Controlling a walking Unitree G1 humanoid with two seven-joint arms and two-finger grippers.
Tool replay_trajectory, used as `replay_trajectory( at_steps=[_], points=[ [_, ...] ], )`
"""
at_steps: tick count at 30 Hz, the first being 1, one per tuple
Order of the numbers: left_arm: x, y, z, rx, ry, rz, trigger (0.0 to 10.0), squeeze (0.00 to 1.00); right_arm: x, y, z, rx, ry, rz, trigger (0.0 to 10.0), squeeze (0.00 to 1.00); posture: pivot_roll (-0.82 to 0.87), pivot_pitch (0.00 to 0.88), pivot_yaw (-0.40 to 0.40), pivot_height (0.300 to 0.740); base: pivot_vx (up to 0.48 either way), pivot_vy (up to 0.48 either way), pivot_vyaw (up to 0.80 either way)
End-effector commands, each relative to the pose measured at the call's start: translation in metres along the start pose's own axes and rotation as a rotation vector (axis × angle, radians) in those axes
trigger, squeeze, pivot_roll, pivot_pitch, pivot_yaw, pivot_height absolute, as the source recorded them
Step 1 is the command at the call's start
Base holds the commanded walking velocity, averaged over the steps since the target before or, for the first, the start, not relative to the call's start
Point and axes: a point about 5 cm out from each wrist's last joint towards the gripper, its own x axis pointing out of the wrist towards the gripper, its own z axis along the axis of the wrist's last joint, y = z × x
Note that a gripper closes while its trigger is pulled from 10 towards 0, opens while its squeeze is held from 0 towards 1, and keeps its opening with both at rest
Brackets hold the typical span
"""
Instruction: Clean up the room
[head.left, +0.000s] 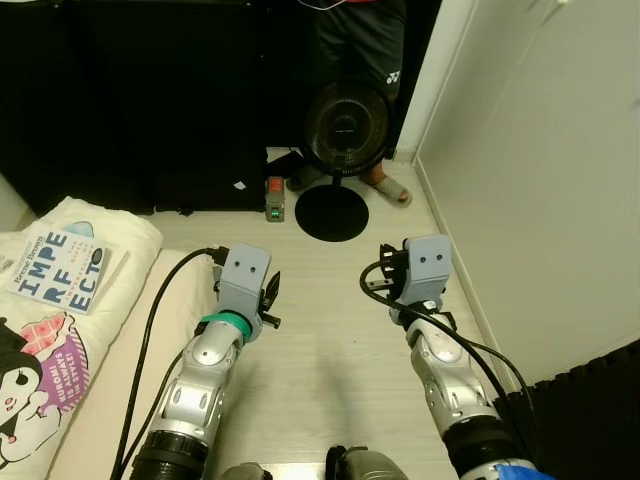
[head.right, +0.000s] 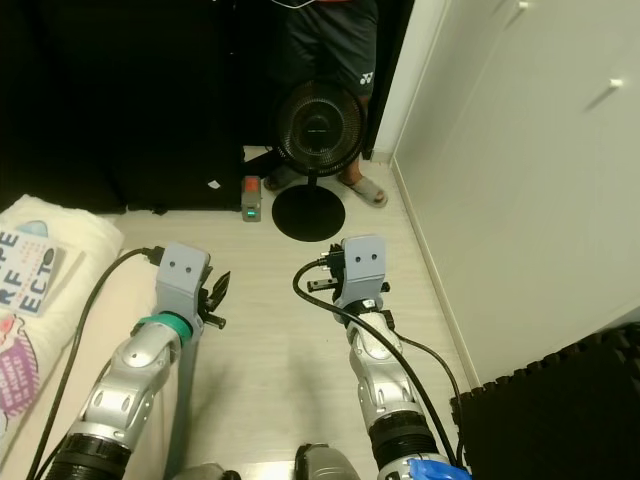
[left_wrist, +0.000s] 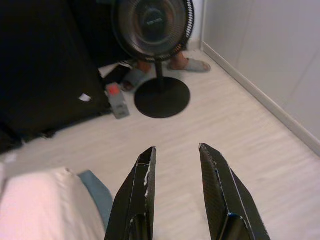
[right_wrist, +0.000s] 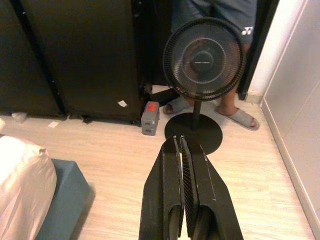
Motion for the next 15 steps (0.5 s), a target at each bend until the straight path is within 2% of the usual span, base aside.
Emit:
replay_trajectory(
  at_steps=[1,8,13,15],
  points=[
    [0.0,0.001,0.0,0.012,-0.008,0.004,10.0,0.0,-0.003,0.001,-0.003,0.008,0.006,0.005,10.0,0.0,-0.07,0.031,0.018,0.74,0.0,0.0,0.0],
    [0.001,-0.009,-0.002,0.015,-0.005,-0.022,10.0,0.0,-0.006,-0.006,-0.008,-0.01,0.022,-0.01,10.0,0.0,-0.09,0.038,0.039,0.74,0.0,0.0,0.0],
    [-0.001,-0.013,-0.01,0.027,0.019,-0.033,10.0,0.0,-0.003,-0.005,-0.004,-0.005,0.008,-0.018,10.0,0.0,-0.09,0.029,0.07,0.74,0.0,0.0,0.0],
    [-0.001,-0.01,-0.008,0.055,0.012,-0.044,10.0,0.0,0.001,-0.001,-0.002,0.017,-0.007,-0.04,10.0,0.0,-0.1,0.025,0.108,0.74,0.0,0.0,0.0]
  ],
)
